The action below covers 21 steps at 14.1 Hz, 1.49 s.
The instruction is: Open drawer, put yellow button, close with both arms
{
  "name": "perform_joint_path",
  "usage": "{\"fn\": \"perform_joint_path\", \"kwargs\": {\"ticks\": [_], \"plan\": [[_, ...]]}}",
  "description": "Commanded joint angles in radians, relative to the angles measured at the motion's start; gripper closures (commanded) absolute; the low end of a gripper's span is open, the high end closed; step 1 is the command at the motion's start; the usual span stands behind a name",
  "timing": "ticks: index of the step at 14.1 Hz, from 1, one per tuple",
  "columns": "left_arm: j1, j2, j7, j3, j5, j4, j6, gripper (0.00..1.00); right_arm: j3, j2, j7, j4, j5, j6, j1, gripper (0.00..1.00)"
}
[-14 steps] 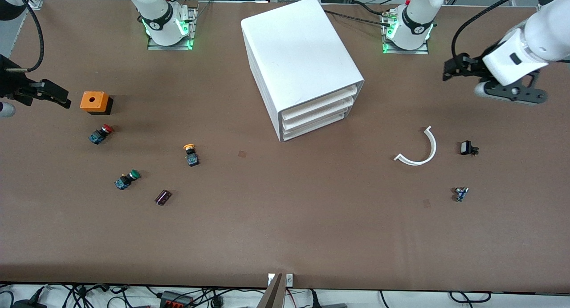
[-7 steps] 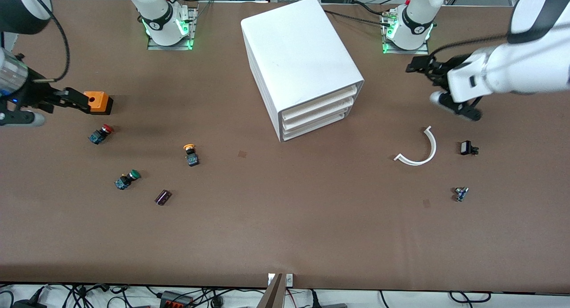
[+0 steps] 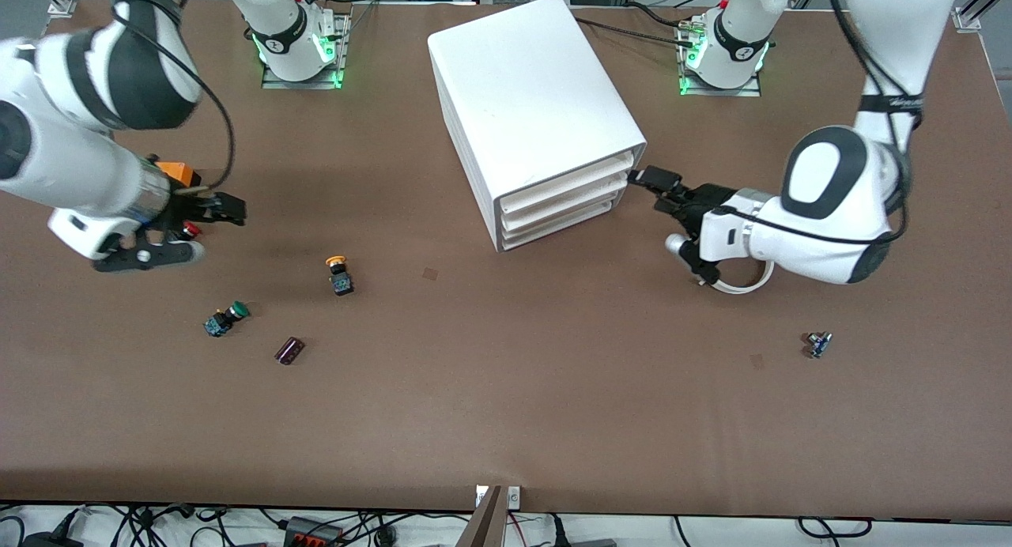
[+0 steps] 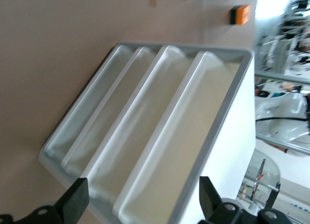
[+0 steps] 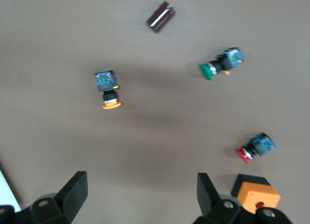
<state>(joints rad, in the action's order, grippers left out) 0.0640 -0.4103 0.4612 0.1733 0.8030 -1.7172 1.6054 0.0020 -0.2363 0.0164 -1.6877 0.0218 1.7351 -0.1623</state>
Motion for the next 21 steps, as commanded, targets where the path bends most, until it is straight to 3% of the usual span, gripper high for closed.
{"fn": "perform_joint_path", "kwargs": {"ticks": [1,3,4,5,10,11,13,18,21], "plan": [[0.0,0.025,0.233,0.008,0.19,-0.167,0.131,0.0,-0.004,-0.078,0.1,0.022,-0.023,0.044,-0.026,0.0],[0.005,0.019,0.438,0.008,0.389,-0.287,0.157,0.0,-0.004,-0.132,0.148,0.016,-0.098,0.076,-0.025,0.0],[0.005,0.015,0.498,0.008,0.436,-0.313,0.156,0.02,-0.004,-0.159,0.177,0.016,-0.111,0.096,-0.026,0.0],[0.005,0.004,0.523,0.008,0.44,-0.321,0.148,0.15,-0.004,-0.185,0.186,0.01,-0.109,0.124,-0.028,0.0],[0.036,-0.008,0.516,0.015,0.441,-0.346,0.119,0.45,-0.004,-0.274,0.188,-0.01,-0.106,0.22,-0.077,0.0],[0.036,-0.008,0.516,0.018,0.441,-0.349,0.116,0.55,-0.005,-0.29,0.189,-0.012,-0.097,0.247,-0.088,0.0],[0.036,-0.008,0.521,0.018,0.44,-0.343,0.102,0.95,-0.005,-0.313,0.188,-0.029,-0.095,0.291,-0.098,0.0],[0.022,-0.051,0.507,0.005,0.421,-0.276,0.102,0.98,-0.005,-0.337,0.183,-0.111,-0.092,0.44,-0.111,0.0],[-0.01,-0.12,0.479,-0.011,0.294,-0.129,0.1,0.98,-0.007,-0.351,0.175,-0.125,-0.092,0.463,-0.118,0.0]]}}
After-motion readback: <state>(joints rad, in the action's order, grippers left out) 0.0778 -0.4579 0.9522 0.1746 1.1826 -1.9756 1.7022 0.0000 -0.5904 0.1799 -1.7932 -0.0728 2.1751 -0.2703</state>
